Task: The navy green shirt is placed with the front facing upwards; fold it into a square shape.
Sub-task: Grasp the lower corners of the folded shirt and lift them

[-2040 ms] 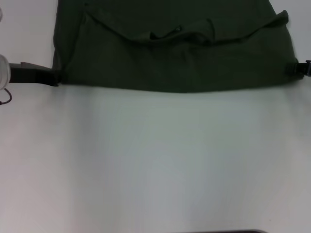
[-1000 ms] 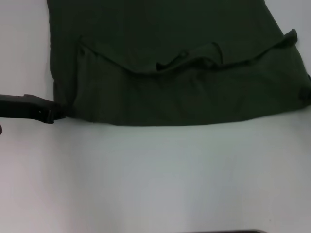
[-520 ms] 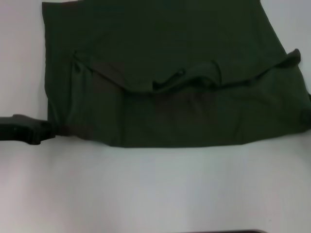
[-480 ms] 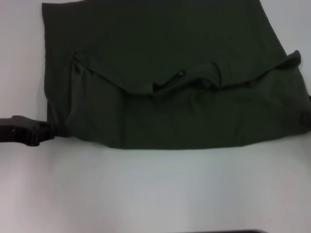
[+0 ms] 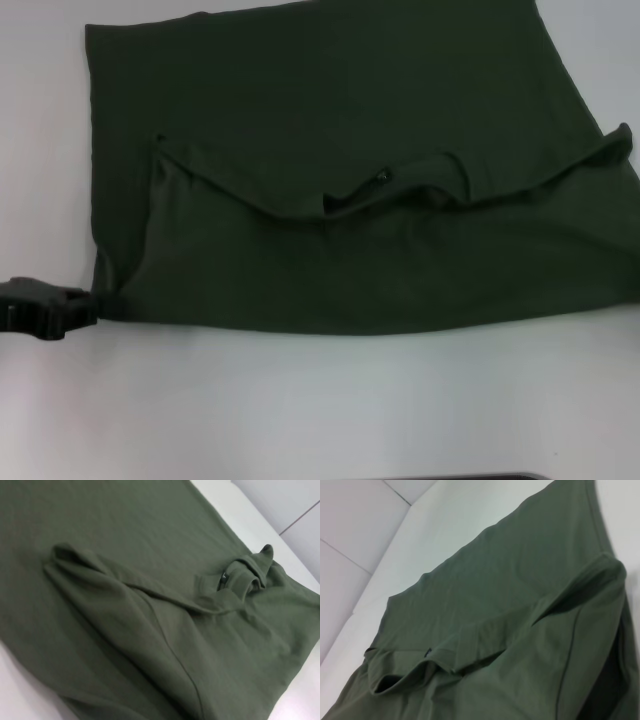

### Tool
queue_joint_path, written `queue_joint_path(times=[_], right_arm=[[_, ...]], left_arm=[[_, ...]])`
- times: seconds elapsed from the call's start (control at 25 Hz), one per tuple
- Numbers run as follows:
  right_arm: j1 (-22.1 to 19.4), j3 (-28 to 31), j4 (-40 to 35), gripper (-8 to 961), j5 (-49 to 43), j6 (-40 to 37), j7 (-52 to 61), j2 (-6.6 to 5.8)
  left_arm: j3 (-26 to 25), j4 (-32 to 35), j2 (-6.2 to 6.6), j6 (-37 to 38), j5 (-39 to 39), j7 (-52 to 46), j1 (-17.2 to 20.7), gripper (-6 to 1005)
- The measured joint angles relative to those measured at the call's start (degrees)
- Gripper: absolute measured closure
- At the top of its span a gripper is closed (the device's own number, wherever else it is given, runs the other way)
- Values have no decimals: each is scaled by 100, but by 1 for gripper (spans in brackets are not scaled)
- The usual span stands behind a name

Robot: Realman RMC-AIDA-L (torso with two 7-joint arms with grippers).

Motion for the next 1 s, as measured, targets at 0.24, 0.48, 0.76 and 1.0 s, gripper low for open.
queue_joint_path(times=[0.24, 0.48, 0.76, 1.0], right_arm=[[-171, 7, -1, 909, -4, -6, 0, -14], [-263, 13, 0, 908, -4, -19, -17, -7], [-279, 34, 42, 908, -14, -47, -79, 14], [-290, 46, 46, 909, -31, -121, -88, 17]], left_arm=[[-17, 14, -18, 51, 127, -26, 94, 997], [-32, 6, -20, 103, 257, 7, 110, 997], [4, -8, -20, 171, 342, 18, 110, 997], [-28, 2, -20, 329, 391, 59, 116, 996]])
